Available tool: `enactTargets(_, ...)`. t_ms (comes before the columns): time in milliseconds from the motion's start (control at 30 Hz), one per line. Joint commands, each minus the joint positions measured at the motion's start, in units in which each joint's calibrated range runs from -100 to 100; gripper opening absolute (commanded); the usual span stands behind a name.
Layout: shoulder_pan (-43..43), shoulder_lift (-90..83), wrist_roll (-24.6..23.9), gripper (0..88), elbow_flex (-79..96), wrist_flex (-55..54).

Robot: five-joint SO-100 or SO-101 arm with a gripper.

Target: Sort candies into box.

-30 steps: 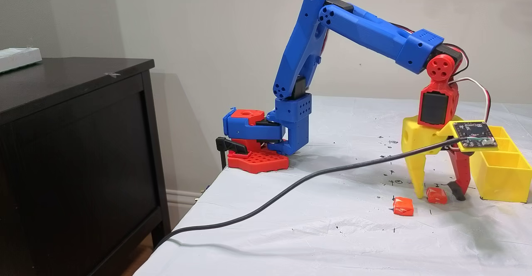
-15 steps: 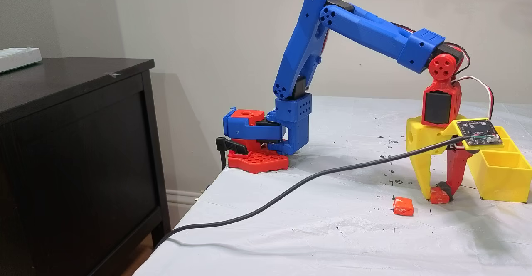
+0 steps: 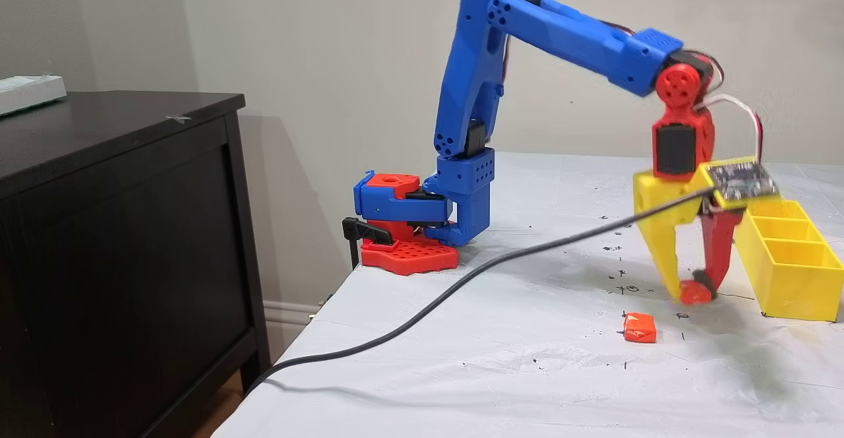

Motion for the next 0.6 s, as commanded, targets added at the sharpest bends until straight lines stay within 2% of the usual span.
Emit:
enactTargets(0,-3.0,-14.8,-1.7,0.2,-0.4,0.7)
enactTargets(367,-11.0,-25.3,-10.0,0.2,5.2,-7.3)
enactTargets(567,-13.7,-22.3,-13.3,0.2,5.4,-12.6)
